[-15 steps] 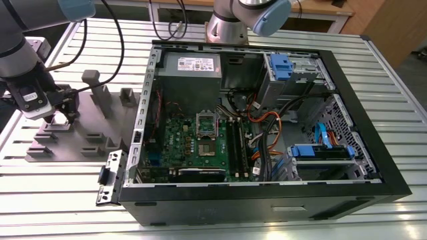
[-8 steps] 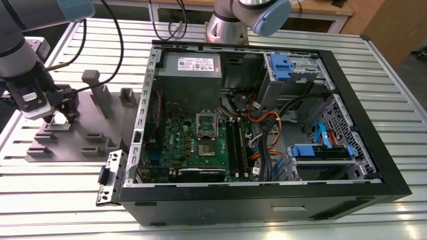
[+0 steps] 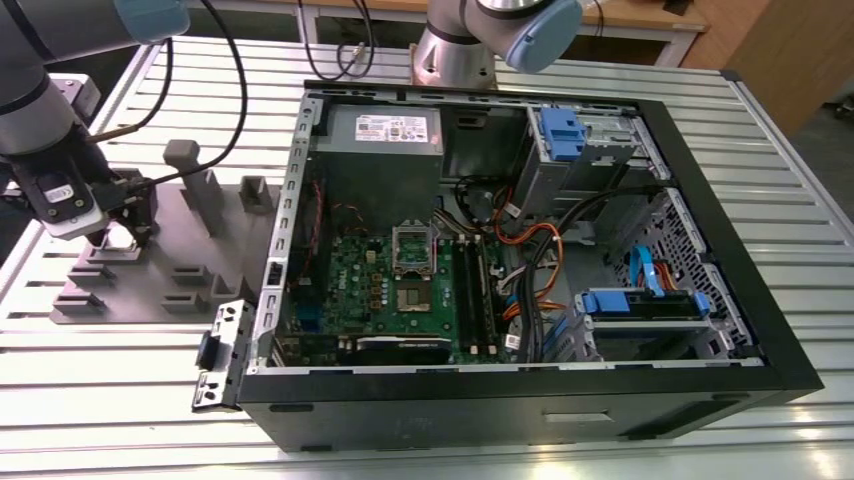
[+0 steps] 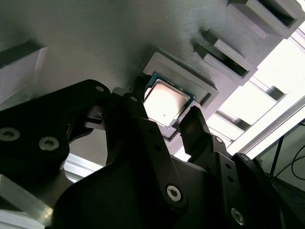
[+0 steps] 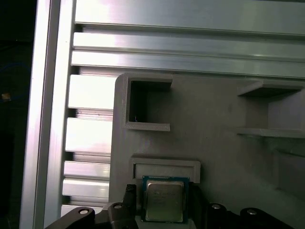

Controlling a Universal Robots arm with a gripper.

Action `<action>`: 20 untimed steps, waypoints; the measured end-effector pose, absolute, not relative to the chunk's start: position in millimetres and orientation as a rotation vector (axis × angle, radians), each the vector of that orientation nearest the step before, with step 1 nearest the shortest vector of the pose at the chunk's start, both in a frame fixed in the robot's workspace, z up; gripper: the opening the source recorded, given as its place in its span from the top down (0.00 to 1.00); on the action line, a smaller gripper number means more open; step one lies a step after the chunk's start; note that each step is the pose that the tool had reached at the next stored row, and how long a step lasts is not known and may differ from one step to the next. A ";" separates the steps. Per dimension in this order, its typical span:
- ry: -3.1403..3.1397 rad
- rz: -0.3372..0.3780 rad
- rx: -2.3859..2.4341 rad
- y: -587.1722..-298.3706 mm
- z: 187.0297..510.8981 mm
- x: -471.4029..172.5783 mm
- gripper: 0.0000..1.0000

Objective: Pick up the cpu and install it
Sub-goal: 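Pick up the cpu and move it towards the insertion slot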

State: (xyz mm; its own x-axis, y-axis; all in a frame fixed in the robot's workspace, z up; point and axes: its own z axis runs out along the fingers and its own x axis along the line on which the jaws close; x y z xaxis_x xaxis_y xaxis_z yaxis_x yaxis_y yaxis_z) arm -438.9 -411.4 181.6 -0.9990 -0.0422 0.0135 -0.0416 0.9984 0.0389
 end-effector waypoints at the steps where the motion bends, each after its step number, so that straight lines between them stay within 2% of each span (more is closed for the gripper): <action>1: -3.126 -0.060 0.065 -411.4 181.6 -438.9 0.44; 3: -3.126 -0.060 0.066 -411.4 181.6 -438.9 0.45; 4: -3.126 -0.060 0.066 -411.4 181.6 -438.9 0.52; 20: -3.126 -0.060 0.065 -411.4 181.6 -438.2 0.52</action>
